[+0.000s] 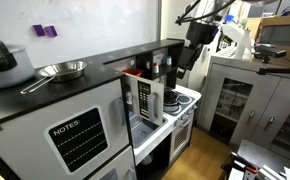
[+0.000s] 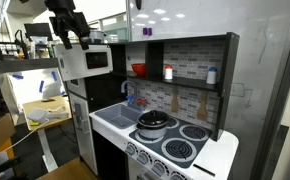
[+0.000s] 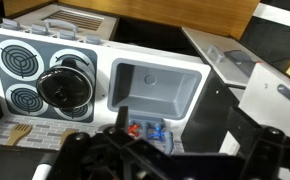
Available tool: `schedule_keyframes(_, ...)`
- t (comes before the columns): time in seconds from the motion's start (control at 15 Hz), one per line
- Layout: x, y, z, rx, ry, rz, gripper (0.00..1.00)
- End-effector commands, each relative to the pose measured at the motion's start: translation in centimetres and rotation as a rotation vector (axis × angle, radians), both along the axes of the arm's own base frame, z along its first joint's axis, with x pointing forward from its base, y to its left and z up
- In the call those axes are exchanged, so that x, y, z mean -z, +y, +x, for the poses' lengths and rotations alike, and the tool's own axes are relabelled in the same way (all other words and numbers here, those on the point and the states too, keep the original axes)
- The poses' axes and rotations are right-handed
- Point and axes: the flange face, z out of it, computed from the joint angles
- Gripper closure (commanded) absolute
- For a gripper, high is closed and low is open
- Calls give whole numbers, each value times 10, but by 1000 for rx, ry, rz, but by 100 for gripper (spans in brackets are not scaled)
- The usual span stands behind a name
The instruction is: Put the pots lid on the stove
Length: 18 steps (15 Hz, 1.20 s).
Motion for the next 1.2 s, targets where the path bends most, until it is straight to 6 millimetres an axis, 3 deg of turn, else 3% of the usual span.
schedule_keyframes(0.0,15,-22,31,-3,22,-22,0)
schedule_keyframes(0.67,52,-110,107,184,53,-45,0)
schedule_keyframes(0.73,52,-101,89,149,48,-26,0)
schedule_keyframes(1.13,52,-101,92,149,48,-29,0)
